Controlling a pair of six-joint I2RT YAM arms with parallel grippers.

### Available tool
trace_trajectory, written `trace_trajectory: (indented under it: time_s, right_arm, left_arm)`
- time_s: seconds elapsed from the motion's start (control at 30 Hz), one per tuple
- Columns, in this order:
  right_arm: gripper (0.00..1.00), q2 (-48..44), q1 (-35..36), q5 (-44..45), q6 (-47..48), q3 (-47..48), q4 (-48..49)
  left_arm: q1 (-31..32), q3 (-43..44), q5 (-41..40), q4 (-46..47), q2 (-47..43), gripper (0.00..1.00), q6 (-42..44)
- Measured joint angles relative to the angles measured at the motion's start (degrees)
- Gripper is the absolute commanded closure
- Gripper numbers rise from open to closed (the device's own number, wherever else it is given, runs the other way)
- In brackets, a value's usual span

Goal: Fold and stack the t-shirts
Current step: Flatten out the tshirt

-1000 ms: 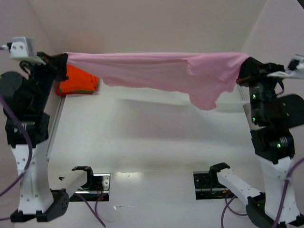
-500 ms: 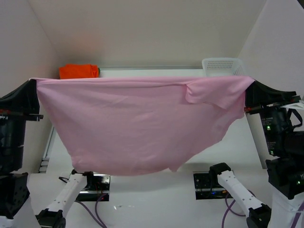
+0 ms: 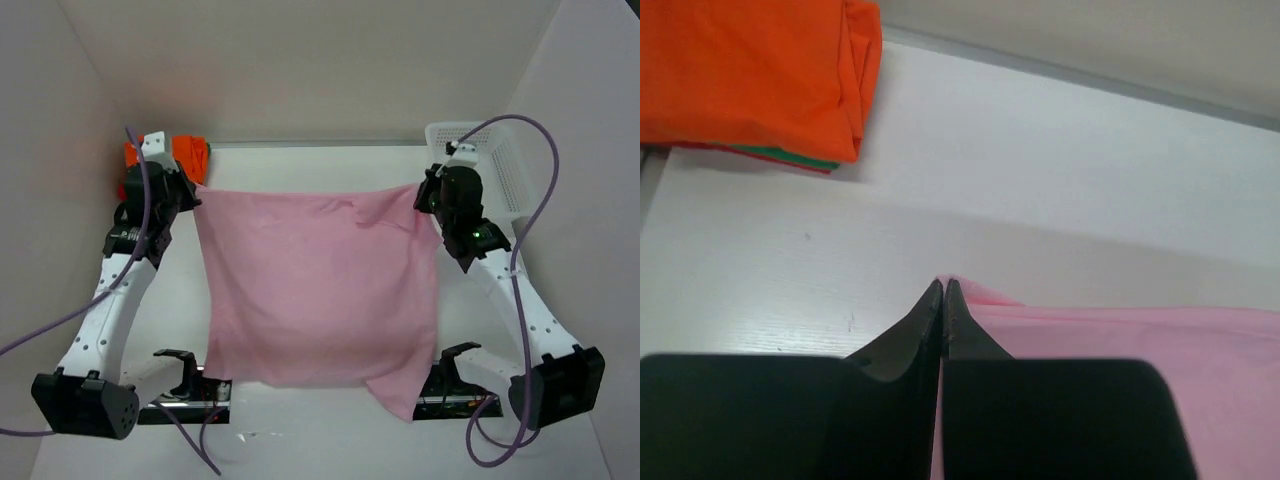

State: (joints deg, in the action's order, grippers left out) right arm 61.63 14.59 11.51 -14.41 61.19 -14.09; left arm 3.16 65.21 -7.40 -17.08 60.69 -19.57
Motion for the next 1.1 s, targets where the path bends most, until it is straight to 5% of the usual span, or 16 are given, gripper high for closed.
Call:
trace_trajectory:
  time_s: [0.27, 0.4, 0.63, 1.1]
  right_arm:
    - [1.00, 13.14, -0.94, 1.07, -6.51, -9.25, 10.27]
    - [1.00, 24.92, -1.53, 1.36, -8.24, -8.26, 13.70]
    - [1.00, 40.26, -2.99, 0.90, -8.00, 3.19, 16.06]
    - [0.99, 58.71, -6.51, -0.94, -4.04, 26.86, 17.14]
  left_arm:
    - [0.00, -4.98, -0.35, 9.77, 12.41, 1.00, -3.61]
    - [0.00, -2.82, -0.42, 13.11, 28.55, 1.00, -4.87]
    - [-0.26, 8.24, -0.17, 14.97, 48.28, 1.00, -5.18]
    - [-3.63, 27.21, 1.55, 20.52, 60.37, 1.00, -4.48]
